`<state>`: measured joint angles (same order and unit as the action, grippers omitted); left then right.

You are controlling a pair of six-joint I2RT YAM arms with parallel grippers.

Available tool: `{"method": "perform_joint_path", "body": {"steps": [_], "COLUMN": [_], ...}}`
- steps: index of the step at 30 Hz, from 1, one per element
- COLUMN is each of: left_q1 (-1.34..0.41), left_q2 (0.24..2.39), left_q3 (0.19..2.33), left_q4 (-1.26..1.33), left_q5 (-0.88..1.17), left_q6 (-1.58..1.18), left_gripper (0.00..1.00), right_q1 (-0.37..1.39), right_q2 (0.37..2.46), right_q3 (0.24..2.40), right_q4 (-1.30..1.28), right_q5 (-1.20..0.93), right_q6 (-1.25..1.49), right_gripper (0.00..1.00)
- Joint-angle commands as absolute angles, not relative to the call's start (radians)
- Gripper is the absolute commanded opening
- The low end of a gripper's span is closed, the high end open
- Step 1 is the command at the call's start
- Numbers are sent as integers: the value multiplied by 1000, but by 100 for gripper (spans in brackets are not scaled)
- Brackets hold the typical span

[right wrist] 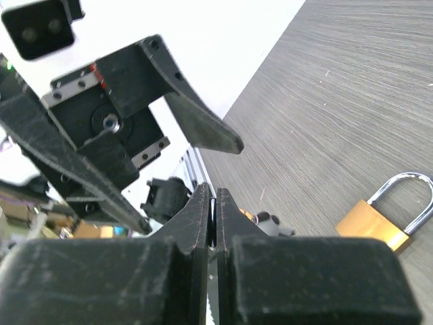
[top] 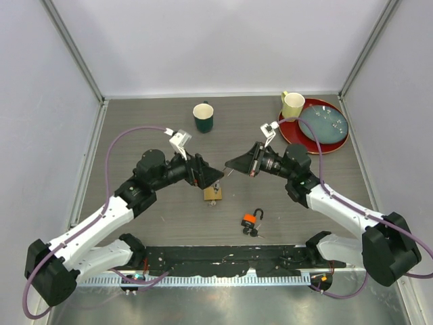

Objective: Lock with the key
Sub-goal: Lock the lock.

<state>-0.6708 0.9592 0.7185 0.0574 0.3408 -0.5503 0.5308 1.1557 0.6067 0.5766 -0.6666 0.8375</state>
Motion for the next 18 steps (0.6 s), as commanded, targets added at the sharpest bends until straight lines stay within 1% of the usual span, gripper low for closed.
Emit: {"method": "perform_joint_path", "body": {"steps": [1,7,9,12,16,18], "left_q1": [-666,-666,-666,-666,-666,-666], "left_q2": [951,1005,1023,1058,1112,1124], "left_q3": [706,698,698,696,707,706], "left_q4": [239,371,409,449,489,508], "left_q5": [350,393,396,391,436,448], "left_q6": [-549,-543,-537,-525,-529,-537], "left_gripper": [92,88,87,82,67,67], "right_q1": [531,523,522,517,506,505], "right_q2": [1118,1075,1057,1023,1005,1005], "right_q3": [594,545,543,541,545,549], "right_q4": [667,701,678,643,640,640], "right_q5": [-532,-430,-396,-365,-367,-365], "right_q6": [1012,1146,1164,1183,1210,1216], "right_gripper": [1,1,1,1,1,1]}}
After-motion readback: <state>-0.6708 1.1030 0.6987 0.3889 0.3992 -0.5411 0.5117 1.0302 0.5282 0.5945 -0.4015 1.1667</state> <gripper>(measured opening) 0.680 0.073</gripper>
